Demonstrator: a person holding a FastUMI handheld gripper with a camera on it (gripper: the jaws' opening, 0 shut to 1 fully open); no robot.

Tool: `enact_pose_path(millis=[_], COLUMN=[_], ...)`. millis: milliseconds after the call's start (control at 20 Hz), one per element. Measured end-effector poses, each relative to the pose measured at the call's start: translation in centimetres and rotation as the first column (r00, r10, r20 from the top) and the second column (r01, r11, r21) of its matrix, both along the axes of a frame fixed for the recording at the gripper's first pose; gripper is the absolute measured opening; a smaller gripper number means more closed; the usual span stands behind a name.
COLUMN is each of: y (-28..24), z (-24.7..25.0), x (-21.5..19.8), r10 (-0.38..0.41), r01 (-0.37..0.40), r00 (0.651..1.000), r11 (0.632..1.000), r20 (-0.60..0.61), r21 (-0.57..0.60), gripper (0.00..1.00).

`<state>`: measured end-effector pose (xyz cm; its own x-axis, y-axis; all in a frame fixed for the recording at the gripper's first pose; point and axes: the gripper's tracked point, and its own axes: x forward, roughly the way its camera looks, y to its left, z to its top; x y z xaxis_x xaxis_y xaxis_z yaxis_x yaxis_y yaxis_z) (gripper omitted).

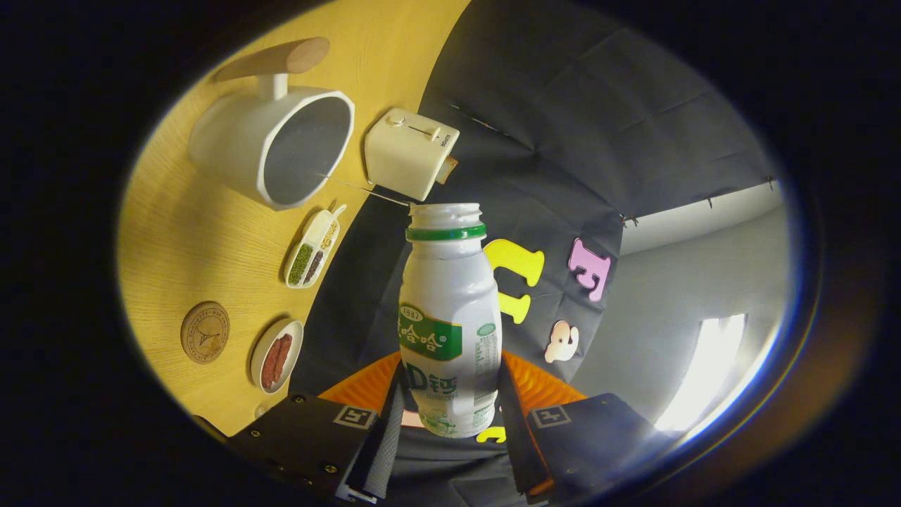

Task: Take the bottle from table, then pour the juice into the cup, finally place the bottle on the coaster

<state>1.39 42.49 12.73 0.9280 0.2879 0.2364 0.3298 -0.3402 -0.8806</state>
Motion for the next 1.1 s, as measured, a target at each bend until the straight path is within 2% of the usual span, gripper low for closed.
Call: enact_pose_path(millis=[1100], y=[0.67], z=[-0.04], x=[-0.38], r10=[0.053], r01=[-0.045], r00=[0.996], r11=[0.993], r20=[0.068], r21=[-0.109], gripper=[0.65])
